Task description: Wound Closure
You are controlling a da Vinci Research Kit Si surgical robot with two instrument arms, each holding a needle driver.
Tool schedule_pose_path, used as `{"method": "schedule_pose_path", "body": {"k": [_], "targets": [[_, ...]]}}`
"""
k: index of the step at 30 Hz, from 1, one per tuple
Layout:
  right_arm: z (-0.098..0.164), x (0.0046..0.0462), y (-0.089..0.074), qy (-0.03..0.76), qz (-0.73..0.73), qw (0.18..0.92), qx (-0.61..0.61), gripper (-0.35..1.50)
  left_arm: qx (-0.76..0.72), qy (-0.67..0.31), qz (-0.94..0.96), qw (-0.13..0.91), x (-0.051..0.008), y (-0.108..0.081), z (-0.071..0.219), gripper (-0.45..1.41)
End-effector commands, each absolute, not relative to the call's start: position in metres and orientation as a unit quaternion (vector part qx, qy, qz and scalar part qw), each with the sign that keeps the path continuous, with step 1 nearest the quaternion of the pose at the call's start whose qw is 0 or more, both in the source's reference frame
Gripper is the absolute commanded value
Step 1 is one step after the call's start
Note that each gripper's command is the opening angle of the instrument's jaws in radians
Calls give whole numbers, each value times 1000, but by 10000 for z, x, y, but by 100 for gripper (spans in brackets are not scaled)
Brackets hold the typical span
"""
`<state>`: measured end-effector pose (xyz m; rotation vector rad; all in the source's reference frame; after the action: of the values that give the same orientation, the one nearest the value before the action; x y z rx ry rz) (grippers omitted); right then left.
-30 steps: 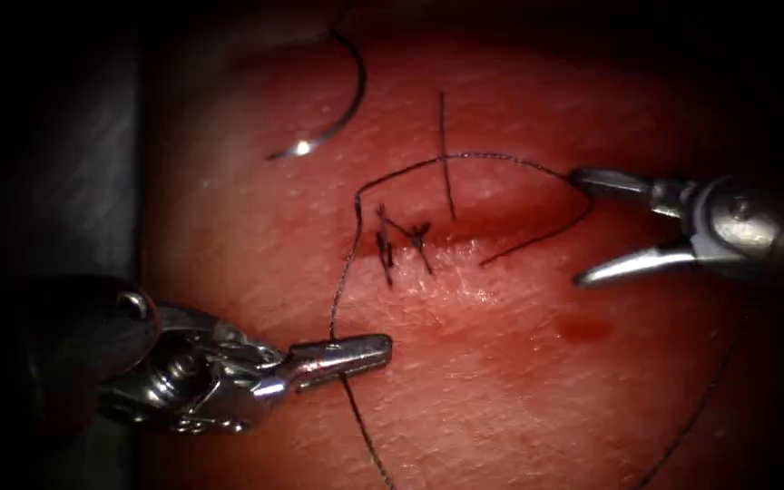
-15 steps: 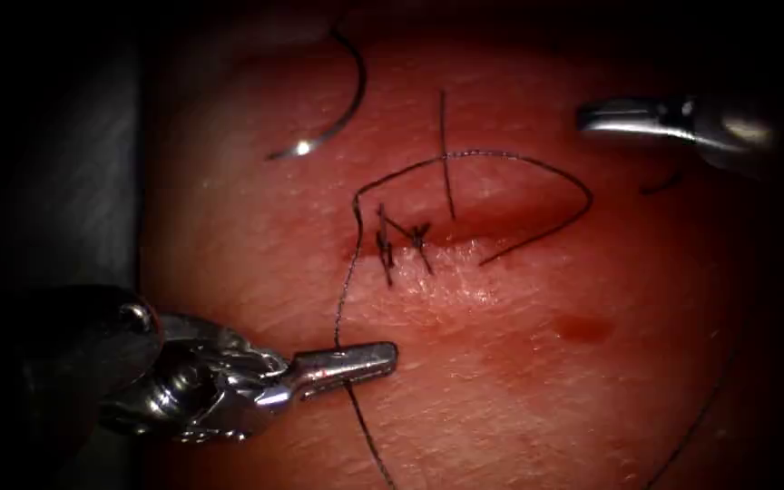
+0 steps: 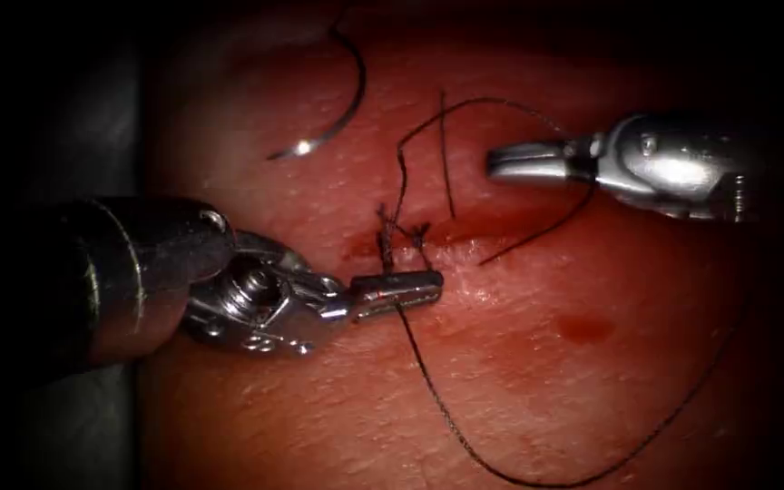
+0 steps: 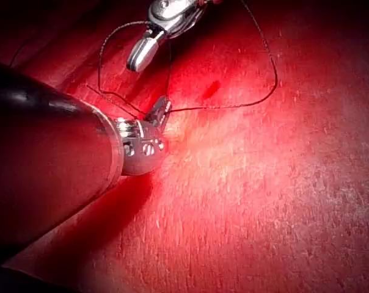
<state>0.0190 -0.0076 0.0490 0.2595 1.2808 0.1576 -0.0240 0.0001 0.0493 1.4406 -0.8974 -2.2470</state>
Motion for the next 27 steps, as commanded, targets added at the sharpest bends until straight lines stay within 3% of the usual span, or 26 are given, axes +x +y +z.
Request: {"method": "schedule_pose_path", "body": {"k": [1, 14, 17, 21, 24, 27], "targets": [[489, 205, -88, 600, 71, 787, 123, -35, 506, -311, -787, 167, -252, -2, 502, -45], [488, 251, -91, 612, 72, 779, 116, -35, 514, -307, -782, 174, -273, -7, 498, -45], [491, 257, -92, 612, 71, 780, 112, -3, 516, -305, -781, 175, -277, -10, 490, -45], [497, 260, -88, 607, 77, 784, 104, 74, 519, -302, -780, 176, -280, -16, 476, -45], [501, 259, -85, 600, 82, 790, 97, 93, 522, -300, -779, 176, -279, -21, 462, -45], [504, 259, -85, 599, 82, 791, 96, 99, 522, -301, -777, 180, -277, -24, 447, -45]]}}
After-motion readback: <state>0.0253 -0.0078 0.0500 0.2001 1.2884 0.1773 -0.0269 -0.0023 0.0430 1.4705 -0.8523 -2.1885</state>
